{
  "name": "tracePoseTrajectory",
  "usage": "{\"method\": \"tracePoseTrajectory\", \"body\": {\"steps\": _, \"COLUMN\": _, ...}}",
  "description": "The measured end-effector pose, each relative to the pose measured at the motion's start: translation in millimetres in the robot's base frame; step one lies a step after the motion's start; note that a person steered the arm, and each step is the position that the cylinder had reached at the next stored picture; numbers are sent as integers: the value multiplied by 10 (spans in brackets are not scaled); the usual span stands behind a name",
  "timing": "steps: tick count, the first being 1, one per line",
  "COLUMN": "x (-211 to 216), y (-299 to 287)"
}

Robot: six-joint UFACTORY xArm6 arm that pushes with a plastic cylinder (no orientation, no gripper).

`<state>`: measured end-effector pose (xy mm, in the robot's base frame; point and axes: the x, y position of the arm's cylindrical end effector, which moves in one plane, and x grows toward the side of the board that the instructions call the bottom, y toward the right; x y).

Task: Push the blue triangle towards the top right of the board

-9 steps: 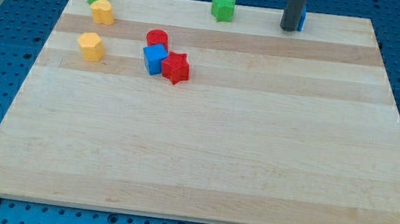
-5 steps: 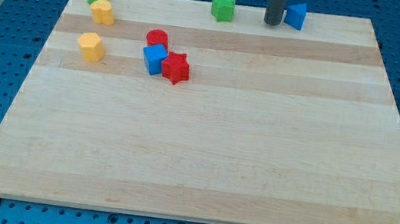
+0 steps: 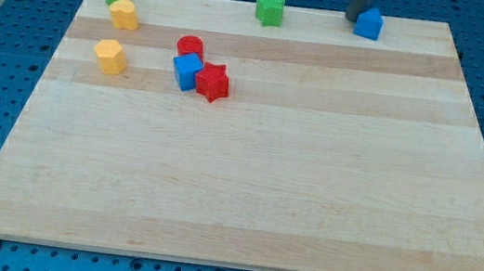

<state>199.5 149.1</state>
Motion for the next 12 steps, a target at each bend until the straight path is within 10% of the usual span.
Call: {"method": "tracePoseTrajectory", "body": {"steps": 12, "x": 820, "y": -224}}
